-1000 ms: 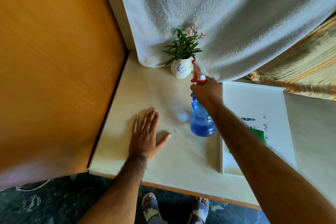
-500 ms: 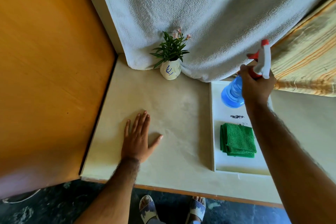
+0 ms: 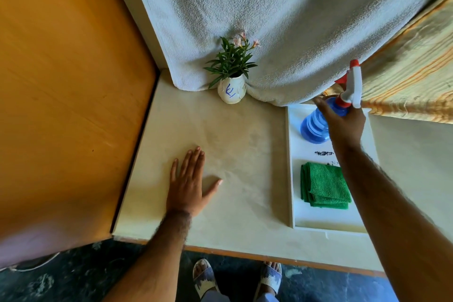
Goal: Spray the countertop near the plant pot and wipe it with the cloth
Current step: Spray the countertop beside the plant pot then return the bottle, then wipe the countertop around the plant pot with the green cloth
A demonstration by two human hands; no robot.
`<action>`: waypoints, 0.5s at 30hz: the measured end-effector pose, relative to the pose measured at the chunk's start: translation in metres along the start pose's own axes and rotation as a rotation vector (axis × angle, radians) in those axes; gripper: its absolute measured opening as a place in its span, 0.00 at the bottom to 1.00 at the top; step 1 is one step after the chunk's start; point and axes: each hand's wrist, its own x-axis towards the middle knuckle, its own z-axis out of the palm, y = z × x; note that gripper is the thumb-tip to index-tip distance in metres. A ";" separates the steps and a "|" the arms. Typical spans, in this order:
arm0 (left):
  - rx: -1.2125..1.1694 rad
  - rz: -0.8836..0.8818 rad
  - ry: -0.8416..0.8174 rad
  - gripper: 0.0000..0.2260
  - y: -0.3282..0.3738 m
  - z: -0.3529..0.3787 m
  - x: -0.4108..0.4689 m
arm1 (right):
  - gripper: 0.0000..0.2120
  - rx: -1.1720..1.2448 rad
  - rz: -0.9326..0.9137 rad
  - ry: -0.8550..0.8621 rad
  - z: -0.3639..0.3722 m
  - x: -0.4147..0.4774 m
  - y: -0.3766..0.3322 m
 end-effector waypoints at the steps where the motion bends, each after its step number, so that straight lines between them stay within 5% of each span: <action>1: -0.001 0.000 -0.001 0.44 0.000 0.000 0.000 | 0.34 -0.033 -0.008 -0.036 -0.003 -0.002 0.004; 6: 0.015 -0.010 -0.013 0.43 0.000 -0.001 -0.001 | 0.38 -0.245 -0.177 -0.102 -0.043 -0.065 0.042; 11: -0.005 -0.006 -0.003 0.43 0.003 -0.002 -0.001 | 0.46 -0.752 -0.494 -0.584 -0.092 -0.123 0.086; 15: -0.013 0.001 0.015 0.43 0.003 -0.003 -0.001 | 0.43 -0.917 -0.588 -0.683 -0.101 -0.122 0.100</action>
